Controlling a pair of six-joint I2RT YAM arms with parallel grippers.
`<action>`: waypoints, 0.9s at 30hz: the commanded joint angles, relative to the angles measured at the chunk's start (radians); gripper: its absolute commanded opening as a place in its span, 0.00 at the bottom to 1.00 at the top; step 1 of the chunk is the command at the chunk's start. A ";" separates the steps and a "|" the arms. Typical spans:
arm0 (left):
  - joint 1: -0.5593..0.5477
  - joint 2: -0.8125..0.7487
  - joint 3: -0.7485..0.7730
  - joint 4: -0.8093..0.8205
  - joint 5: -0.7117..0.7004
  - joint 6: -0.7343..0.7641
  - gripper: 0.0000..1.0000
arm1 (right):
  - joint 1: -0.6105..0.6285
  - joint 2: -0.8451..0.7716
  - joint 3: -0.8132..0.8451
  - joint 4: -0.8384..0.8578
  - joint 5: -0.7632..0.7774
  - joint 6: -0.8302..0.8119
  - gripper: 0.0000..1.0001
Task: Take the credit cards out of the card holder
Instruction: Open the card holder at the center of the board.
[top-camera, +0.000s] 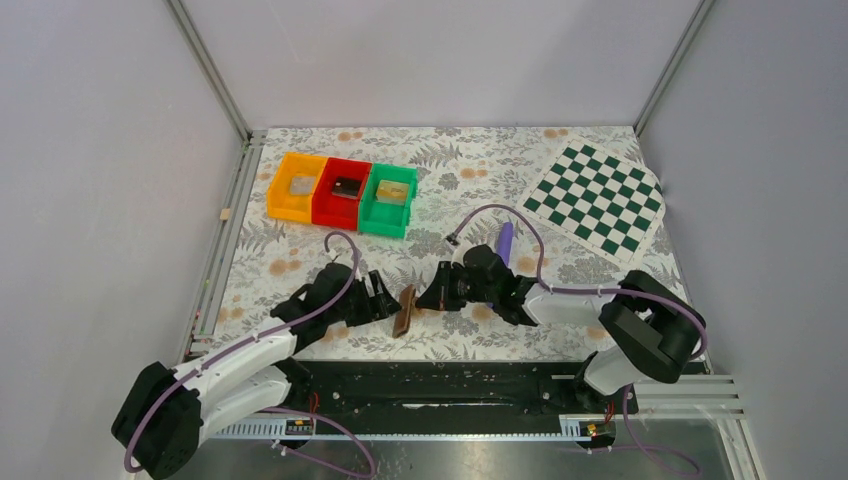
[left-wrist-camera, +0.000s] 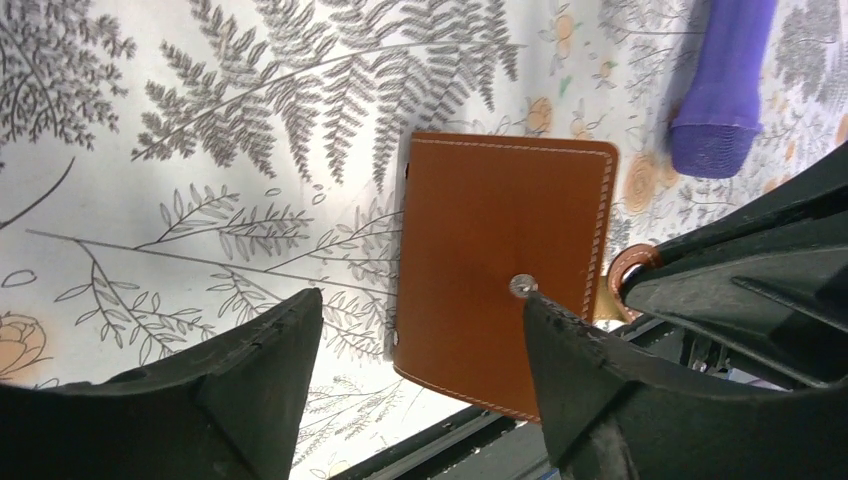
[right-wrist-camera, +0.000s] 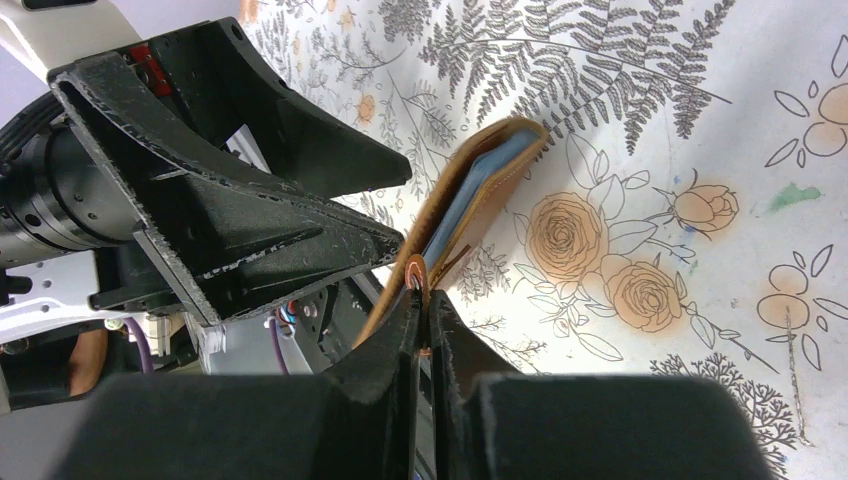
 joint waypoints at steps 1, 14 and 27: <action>-0.003 -0.035 0.074 -0.008 0.032 0.065 0.76 | -0.007 -0.070 0.019 -0.009 -0.011 0.001 0.04; -0.003 -0.074 0.067 -0.002 0.069 0.102 0.78 | -0.007 -0.060 0.062 -0.110 -0.001 -0.054 0.04; -0.003 -0.021 0.092 -0.099 -0.067 0.095 0.28 | -0.043 -0.055 0.057 -0.282 0.063 -0.221 0.16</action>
